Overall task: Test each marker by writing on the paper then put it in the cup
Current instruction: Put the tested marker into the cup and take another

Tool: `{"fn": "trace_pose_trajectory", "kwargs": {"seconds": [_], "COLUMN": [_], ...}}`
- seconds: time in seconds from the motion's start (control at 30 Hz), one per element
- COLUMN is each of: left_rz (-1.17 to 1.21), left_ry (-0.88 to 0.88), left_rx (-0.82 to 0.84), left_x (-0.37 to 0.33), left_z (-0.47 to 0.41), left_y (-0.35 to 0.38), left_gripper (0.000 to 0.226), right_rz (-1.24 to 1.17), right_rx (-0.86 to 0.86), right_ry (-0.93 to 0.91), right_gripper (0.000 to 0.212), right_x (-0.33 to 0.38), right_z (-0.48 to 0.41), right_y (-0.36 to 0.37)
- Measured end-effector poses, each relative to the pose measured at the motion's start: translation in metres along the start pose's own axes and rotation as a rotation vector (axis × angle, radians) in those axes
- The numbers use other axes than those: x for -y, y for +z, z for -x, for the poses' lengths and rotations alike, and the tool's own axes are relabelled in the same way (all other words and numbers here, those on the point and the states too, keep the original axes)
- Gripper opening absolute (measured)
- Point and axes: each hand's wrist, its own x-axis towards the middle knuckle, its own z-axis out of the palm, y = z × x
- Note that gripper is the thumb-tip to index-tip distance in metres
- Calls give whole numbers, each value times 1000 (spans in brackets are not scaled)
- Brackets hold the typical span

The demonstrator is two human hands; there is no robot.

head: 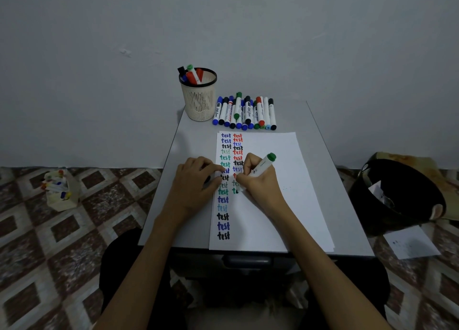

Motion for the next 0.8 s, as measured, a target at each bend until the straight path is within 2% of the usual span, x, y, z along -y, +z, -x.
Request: {"fn": "trace_pose_trajectory", "kwargs": {"seconds": [0.13,0.43,0.8], "left_rz": [0,-9,32], "left_ry": [3,1,-20], "left_rx": [5,20,28], "left_x": [0,0,-1], "left_z": [-1,0,1], "left_y": [0,0,-3], "left_gripper": [45,45,47], "right_rz": [-67,-24,-142], "right_rx": [-63,-52,-117], "right_ry": [9,29,17], "right_gripper": [31,29,32], "right_x": [-1,2,-1], "right_z": [0,2,0], "right_y": [-2,0,-1]}}
